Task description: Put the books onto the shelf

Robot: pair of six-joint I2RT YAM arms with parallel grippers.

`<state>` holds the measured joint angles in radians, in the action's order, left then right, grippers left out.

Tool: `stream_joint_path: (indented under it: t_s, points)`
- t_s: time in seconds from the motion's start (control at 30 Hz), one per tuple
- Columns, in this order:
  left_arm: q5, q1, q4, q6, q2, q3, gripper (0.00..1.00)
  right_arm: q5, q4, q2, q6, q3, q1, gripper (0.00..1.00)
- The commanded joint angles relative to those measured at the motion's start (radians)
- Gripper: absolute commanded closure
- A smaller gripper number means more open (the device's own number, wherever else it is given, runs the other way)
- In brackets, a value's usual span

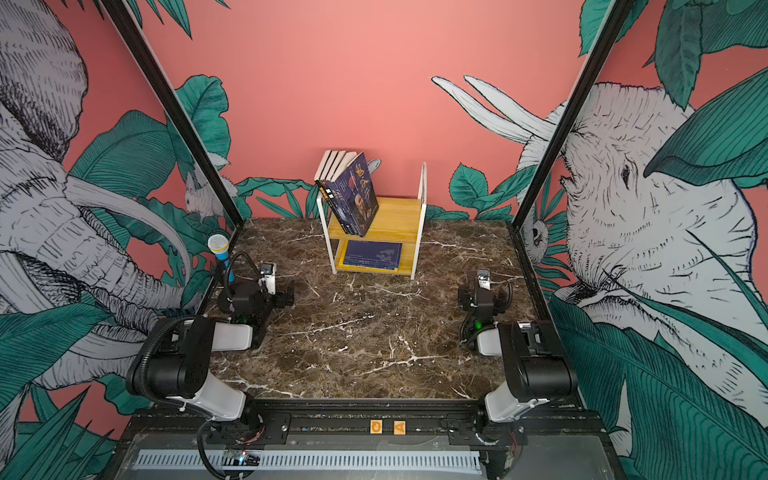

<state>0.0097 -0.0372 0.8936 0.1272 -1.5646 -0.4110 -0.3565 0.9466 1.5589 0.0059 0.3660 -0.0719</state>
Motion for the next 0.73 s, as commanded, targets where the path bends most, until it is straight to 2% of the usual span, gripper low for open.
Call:
stream_joint_path:
  t_s: [0.0, 0.13, 0.33, 0.43, 0.53, 0.7]
  points:
    - [-0.025, -0.003, -0.031, -0.007, 0.009, -0.007, 0.00, 0.019, 0.009, -0.005, 0.021, 0.005, 0.000, 0.01]
    - [-0.025, -0.004, -0.025, -0.009, 0.009, -0.004, 0.00, -0.028, 0.047, -0.014, 0.041, -0.021, 0.000, 0.01]
    - [-0.025, -0.003, -0.021, -0.009, 0.010, -0.003, 0.00, 0.005, 0.048, -0.007, 0.022, -0.014, 0.000, 0.01]
    - [-0.025, -0.004, -0.023, -0.009, 0.009, -0.002, 0.00, 0.076, 0.053, -0.006, -0.001, -0.018, 0.000, 0.01]
    - [-0.026, -0.004, -0.021, -0.009, 0.009, -0.002, 0.00, 0.157, -0.021, -0.008, -0.019, 0.017, 0.005, 0.01]
    - [-0.026, -0.004, -0.020, -0.008, 0.010, -0.002, 0.01, 0.174, -0.021, -0.010, -0.014, 0.018, 0.014, 0.01]
